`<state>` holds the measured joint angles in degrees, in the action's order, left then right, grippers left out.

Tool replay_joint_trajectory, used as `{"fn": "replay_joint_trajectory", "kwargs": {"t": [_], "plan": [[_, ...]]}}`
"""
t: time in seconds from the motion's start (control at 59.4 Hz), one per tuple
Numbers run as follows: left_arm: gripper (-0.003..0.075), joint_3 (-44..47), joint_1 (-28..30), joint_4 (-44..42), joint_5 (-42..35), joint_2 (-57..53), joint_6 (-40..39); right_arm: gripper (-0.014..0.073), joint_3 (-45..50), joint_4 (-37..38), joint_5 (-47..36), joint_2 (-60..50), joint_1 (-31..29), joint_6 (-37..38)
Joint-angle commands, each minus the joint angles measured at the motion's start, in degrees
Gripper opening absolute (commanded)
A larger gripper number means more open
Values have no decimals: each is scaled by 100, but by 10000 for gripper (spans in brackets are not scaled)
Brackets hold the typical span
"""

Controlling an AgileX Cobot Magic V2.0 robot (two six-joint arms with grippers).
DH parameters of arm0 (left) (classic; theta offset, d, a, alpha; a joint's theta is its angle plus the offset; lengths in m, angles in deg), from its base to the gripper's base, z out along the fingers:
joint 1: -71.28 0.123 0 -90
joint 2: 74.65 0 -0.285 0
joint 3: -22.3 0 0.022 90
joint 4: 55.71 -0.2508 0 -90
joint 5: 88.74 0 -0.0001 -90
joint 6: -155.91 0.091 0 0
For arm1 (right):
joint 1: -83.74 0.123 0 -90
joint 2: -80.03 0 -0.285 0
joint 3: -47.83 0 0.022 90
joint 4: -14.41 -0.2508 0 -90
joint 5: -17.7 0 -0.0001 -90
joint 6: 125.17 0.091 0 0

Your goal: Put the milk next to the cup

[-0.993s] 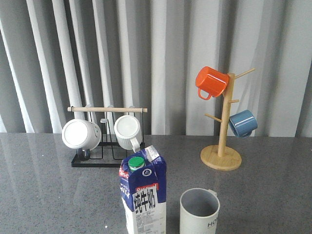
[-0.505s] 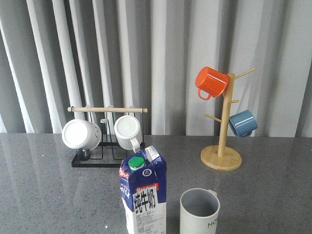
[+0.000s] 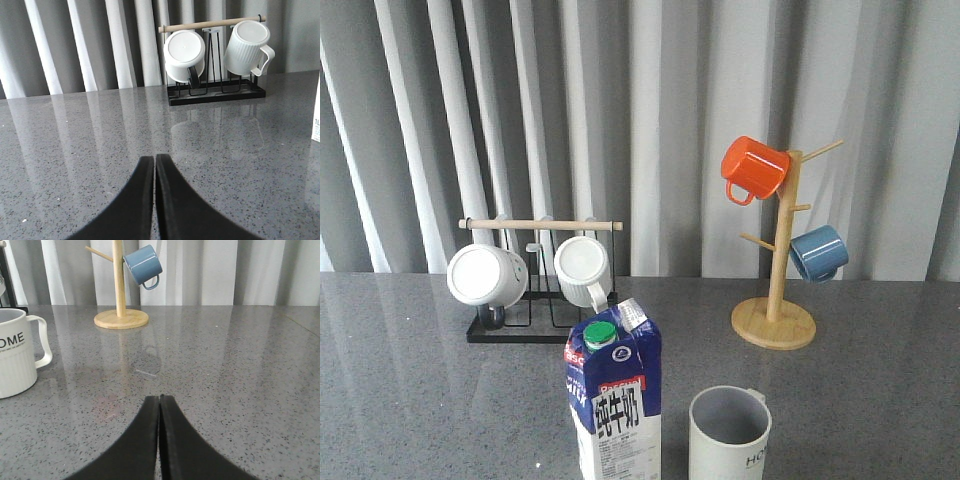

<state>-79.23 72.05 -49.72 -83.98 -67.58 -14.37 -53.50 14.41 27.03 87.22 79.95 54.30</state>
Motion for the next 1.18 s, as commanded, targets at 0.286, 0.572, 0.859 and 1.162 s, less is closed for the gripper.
{"fn": "replay_joint_trajectory", "kwargs": {"t": [0.286, 0.572, 0.859, 1.162], "plan": [[-7, -105, 0, 35, -368, -61, -38, -10, 63, 0, -483, -68, -40, -81], [-7, -105, 0, 35, -368, -61, -38, -10, 63, -52, -549, -68, -40, -50], [-7, -105, 0, 35, -368, -61, -38, -10, 63, -47, -549, -68, -40, -50], [-7, -105, 0, 35, -368, -61, -38, -10, 63, -47, -549, -68, -40, -50]]}}
